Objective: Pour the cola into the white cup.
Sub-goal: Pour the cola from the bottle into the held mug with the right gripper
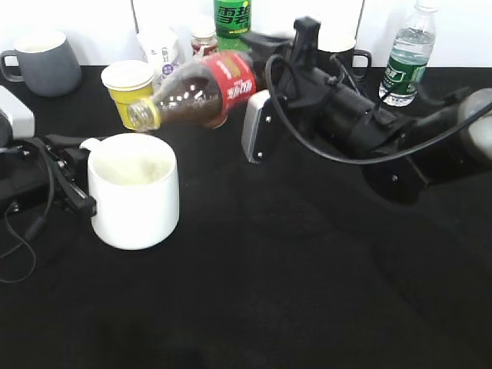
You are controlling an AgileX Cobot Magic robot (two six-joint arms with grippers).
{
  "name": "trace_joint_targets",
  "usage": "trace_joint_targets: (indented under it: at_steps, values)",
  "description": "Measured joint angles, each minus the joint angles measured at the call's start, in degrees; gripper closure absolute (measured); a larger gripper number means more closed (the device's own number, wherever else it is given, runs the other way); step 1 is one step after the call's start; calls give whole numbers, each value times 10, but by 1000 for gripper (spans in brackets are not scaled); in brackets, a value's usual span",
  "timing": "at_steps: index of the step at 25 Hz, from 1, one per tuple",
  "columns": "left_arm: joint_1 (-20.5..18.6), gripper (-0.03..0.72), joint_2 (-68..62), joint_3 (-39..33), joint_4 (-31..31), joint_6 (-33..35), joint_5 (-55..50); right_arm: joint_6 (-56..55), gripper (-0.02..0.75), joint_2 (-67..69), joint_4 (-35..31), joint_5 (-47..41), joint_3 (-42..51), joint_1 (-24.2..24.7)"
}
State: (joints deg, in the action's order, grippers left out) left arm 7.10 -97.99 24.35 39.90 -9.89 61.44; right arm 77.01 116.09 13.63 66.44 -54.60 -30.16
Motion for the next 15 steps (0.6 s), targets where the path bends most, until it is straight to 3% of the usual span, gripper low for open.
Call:
trace_joint_targets:
  at_steps: [15]
  values:
    - [0,639,0,0,0,4,34,52,340,-9,5,1,-4,0]
